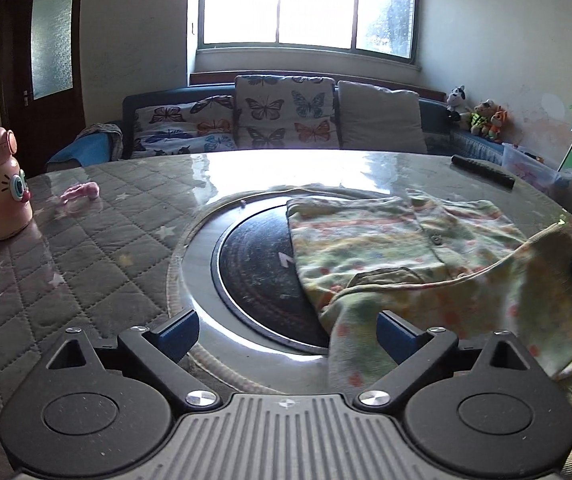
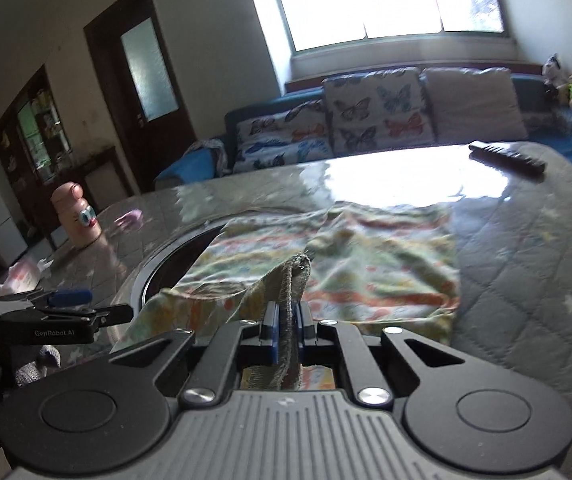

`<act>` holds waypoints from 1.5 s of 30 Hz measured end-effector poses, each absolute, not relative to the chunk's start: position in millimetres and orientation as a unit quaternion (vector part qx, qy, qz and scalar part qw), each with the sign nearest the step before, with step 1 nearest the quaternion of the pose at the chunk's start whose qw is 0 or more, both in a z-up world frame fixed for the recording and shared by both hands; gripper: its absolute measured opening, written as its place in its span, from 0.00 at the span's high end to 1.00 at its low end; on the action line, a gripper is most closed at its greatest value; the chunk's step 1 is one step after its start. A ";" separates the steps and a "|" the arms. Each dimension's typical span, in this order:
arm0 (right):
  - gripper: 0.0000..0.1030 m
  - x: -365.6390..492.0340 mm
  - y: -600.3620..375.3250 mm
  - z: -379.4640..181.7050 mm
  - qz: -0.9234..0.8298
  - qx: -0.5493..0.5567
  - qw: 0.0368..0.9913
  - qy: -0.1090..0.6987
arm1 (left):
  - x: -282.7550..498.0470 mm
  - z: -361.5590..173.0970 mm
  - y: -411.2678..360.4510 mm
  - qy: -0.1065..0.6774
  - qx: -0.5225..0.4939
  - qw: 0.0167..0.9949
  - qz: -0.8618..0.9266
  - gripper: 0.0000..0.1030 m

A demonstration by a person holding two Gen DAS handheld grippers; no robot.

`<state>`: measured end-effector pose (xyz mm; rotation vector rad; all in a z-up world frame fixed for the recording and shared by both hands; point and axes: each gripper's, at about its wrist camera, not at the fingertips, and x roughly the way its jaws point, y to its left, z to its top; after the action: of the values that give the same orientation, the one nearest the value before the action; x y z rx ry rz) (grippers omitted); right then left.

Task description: Fold clothes

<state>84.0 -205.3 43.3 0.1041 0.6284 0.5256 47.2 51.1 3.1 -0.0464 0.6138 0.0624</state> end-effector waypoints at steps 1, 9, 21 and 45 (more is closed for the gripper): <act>0.93 84.7 -206.6 41.0 0.251 0.052 0.916 0.310 | 49.2 1.1 50.7 0.305 -0.020 0.951 0.034 0.06; 0.93 73.8 -216.0 47.4 0.250 0.070 0.920 0.294 | 63.8 -9.8 50.4 0.325 0.008 0.944 0.047 0.06; 0.93 79.6 -211.9 51.5 0.251 0.066 0.922 0.288 | 79.9 -15.7 38.7 0.329 0.064 0.940 0.064 0.06; 0.90 107.1 -197.6 19.3 0.238 -0.005 0.915 0.326 | 60.6 2.7 -3.8 0.284 0.144 0.948 -0.004 0.06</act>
<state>107.1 -197.6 19.3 -0.0094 0.6715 0.4902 60.6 -3.8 2.7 0.2938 0.5781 -0.0085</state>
